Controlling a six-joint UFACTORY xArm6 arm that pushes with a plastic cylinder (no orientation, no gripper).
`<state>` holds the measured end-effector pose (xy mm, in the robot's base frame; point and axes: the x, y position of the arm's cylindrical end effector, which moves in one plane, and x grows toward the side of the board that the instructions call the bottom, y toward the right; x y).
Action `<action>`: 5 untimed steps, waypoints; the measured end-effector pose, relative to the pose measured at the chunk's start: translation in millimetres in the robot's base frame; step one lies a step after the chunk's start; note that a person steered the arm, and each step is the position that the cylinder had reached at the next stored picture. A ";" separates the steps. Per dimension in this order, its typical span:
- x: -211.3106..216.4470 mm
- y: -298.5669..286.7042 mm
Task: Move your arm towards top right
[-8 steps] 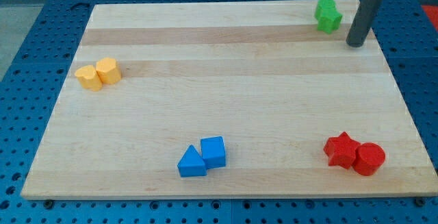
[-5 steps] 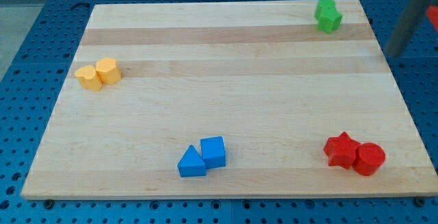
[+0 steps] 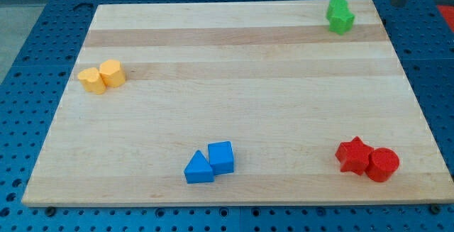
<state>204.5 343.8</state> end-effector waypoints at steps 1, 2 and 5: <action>-5.7 -0.4; -13.1 -0.4; -13.1 -2.6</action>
<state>191.4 341.1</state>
